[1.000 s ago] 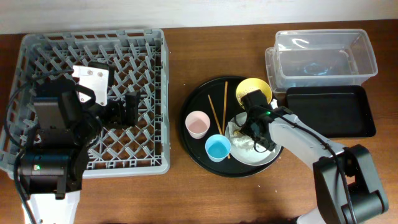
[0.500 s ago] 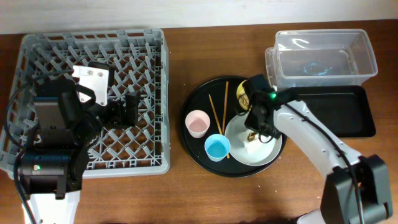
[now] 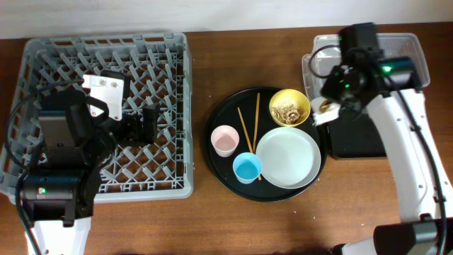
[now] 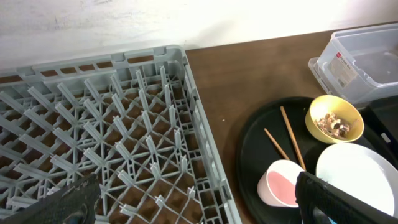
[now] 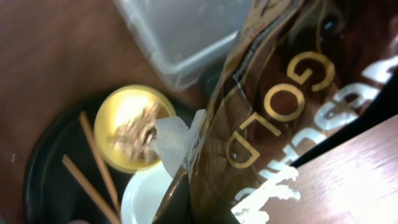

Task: Sort waste into correct bins and load items into the dishwasher rack
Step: 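Carry the wrapper and tissue with the right gripper into the clear bin, then grasp the yellow bowl with the right gripper and lift it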

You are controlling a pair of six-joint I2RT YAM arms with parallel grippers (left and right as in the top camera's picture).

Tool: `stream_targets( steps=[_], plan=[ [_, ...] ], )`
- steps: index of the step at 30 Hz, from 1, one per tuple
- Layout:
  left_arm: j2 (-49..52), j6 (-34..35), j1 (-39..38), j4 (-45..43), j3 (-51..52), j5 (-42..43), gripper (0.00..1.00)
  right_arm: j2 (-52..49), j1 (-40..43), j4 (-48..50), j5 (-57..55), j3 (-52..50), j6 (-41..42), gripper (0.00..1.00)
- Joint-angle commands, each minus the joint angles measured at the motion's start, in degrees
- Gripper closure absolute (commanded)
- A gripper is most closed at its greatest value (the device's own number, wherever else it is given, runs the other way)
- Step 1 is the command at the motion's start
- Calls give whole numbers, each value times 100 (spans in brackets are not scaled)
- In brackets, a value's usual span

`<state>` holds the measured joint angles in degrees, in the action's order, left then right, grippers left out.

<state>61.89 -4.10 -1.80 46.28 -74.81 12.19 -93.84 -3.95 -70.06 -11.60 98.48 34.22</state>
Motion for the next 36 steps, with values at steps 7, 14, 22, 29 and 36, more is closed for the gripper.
stream_targets(
  steps=[7, 14, 22, 29, 36],
  plan=[
    [15, -74, -15, -11, -101, 2, 1, -1375, 516, 2929, -1121, 90, -291, 96],
    [15, -74, -15, -11, -101, 2, 1, -2553, 538, 3917, -1139, 92, -295, 71],
    [15, -74, -15, -11, -101, 2, 1, -1589, 575, 1694, -553, 1480, -1113, 2],
    [15, -74, -15, -11, -101, 2, 1, -844, 444, -680, 1596, 1891, -1191, 11],
    [15, -74, -15, -11, -101, 2, 1, -1530, -435, -179, 1547, 752, -1128, 29]
  ],
)
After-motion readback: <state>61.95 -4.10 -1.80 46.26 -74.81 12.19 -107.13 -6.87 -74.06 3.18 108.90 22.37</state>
